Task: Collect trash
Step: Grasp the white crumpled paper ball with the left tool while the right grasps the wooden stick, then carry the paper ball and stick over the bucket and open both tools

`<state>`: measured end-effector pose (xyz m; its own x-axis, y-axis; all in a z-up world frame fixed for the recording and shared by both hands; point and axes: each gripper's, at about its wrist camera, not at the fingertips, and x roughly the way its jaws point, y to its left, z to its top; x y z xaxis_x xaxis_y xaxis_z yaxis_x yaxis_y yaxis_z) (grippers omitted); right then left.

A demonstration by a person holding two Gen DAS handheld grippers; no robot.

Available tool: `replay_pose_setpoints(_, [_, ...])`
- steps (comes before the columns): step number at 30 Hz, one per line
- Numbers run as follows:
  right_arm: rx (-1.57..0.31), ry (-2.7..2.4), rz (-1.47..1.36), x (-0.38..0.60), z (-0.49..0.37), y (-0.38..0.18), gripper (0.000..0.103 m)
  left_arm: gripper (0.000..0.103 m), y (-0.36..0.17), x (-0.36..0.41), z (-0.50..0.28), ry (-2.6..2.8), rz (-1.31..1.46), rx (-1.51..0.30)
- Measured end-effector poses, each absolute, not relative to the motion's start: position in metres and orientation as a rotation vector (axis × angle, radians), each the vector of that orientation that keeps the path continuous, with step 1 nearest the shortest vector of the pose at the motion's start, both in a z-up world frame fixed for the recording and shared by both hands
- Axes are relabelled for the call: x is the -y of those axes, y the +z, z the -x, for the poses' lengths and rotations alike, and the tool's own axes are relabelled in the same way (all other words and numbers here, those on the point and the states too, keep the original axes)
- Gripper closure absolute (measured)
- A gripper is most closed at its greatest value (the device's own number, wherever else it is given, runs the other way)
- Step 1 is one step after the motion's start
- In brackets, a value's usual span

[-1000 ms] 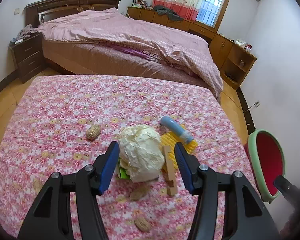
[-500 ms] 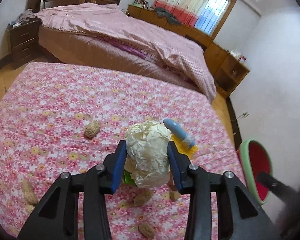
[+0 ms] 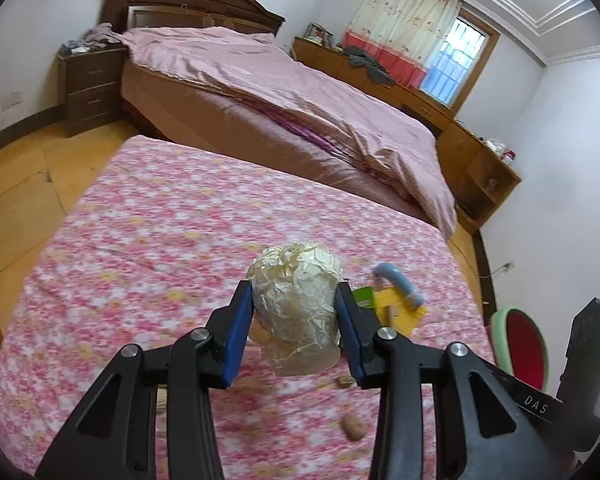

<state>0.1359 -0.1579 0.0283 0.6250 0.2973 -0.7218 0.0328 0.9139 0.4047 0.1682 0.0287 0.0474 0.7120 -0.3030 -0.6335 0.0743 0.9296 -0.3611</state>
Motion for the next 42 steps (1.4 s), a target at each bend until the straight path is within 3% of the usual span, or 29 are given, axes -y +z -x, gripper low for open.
replay_pose_setpoints(8, [-0.921,0.206,-0.369,0.128,-0.15,0.008,0.066,0.061,0.043,-0.042,-0.157,-0.203,0.323,-0.742])
replay_pose_setpoints(18, [-0.952,0.199,-0.302,0.113,-0.156,-0.008,0.09,0.061,0.041,-0.038,-0.145,-0.23,0.325,-0.75])
replay_pose_setpoints(42, [-0.756,0.163,-0.467,0.183,-0.06,0.042,0.093,0.061,0.069,0.008,-0.093,-0.314,0.319,-0.729])
